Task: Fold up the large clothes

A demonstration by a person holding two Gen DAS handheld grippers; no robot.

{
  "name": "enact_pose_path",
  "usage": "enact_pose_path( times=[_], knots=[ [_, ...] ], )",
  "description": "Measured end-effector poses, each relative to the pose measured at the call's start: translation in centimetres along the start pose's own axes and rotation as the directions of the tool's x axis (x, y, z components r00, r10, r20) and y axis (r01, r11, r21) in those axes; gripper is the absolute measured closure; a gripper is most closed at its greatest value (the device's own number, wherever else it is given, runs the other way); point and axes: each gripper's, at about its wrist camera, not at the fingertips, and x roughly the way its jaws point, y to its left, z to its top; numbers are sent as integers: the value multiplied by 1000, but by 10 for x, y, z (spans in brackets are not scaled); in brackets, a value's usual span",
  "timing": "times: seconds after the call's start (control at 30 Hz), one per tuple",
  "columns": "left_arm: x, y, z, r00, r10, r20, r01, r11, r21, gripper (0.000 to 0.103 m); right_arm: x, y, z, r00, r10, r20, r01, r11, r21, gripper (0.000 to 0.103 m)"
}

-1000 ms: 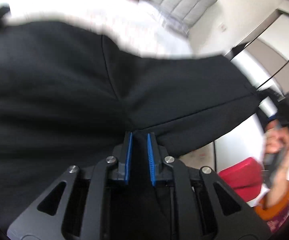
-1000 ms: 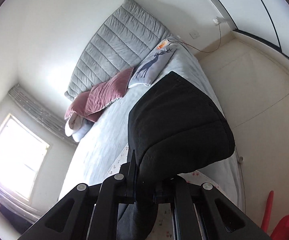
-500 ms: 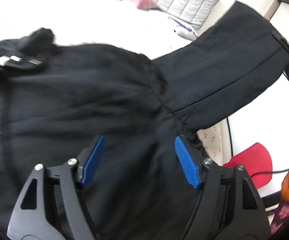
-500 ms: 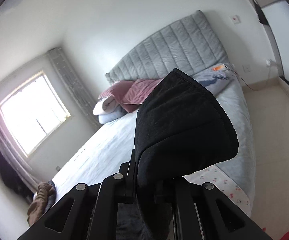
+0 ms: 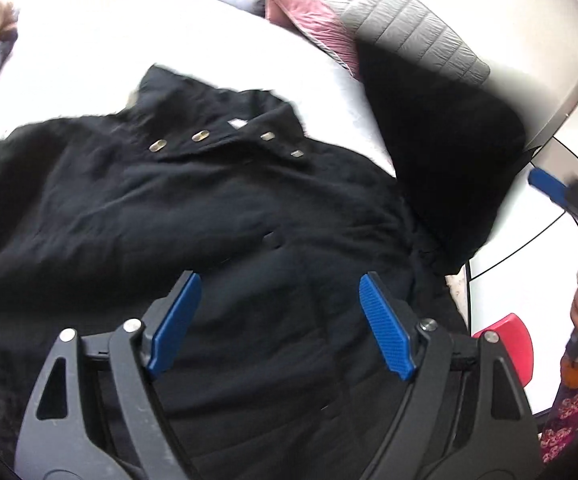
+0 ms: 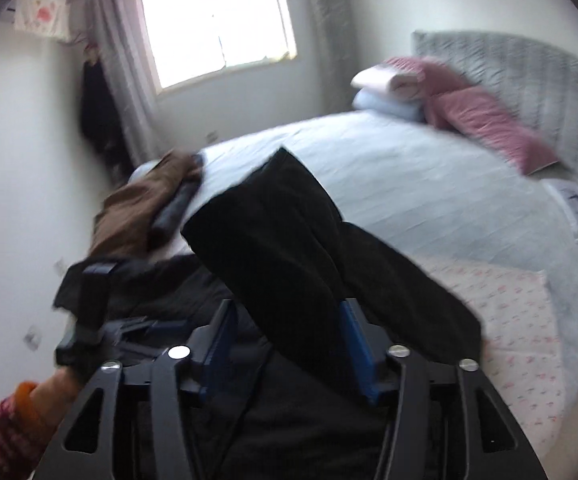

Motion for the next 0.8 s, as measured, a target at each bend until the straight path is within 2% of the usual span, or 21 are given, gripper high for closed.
enact_pose_path(
  times=[0.1,0.13,0.2,0.33,0.43,0.5,0.57,0.6,0.63,0.67,0.73,0.77,0.8],
  knots=[
    [4,17,-8,1000,20,-10,-20,1000,-23,21,-10,-1,-6,1000,-14,5,14,999,-37,39],
    [5,23,-9,1000,22,-14,-22,999,-33,21,-14,-10,-7,999,-35,13,35,999,-27,34],
    [11,26,-10,1000,12,-25,-13,999,-50,21,-19,-37,-4,997,-81,12,81,997,19,28],
    [33,20,1,999,5,-41,-7,999,-38,21,-11,-96,-14,987,-159,-27,161,976,149,27],
    [56,14,18,998,26,-63,-29,999,-40,21,-3,-130,-33,980,-185,-69,196,951,241,27],
    [74,17,27,992,68,-103,-76,994,-75,22,6,-151,-46,976,-196,-99,216,932,290,27],
    [90,19,32,986,104,-128,-118,987,-112,38,15,-171,-60,972,-203,-117,231,912,338,27],
    [90,14,34,989,103,-104,-113,988,-104,68,18,-182,-65,972,-200,-119,231,900,369,27],
    [86,9,34,991,112,-79,-119,989,-89,87,20,-195,-69,974,-196,-117,227,885,406,27],
    [74,1,33,991,131,-16,-132,989,-72,87,25,-212,-74,977,-185,-109,214,863,457,27],
    [45,-2,28,983,151,106,-140,984,-108,89,35,-240,-84,985,-154,-82,173,815,553,27],
    [39,-1,26,976,181,124,-166,979,-121,89,41,-254,-88,989,-132,-63,143,787,600,27],
    [40,3,24,974,198,106,-185,975,-122,89,47,-264,-91,993,-108,-42,110,761,639,27]
  ],
)
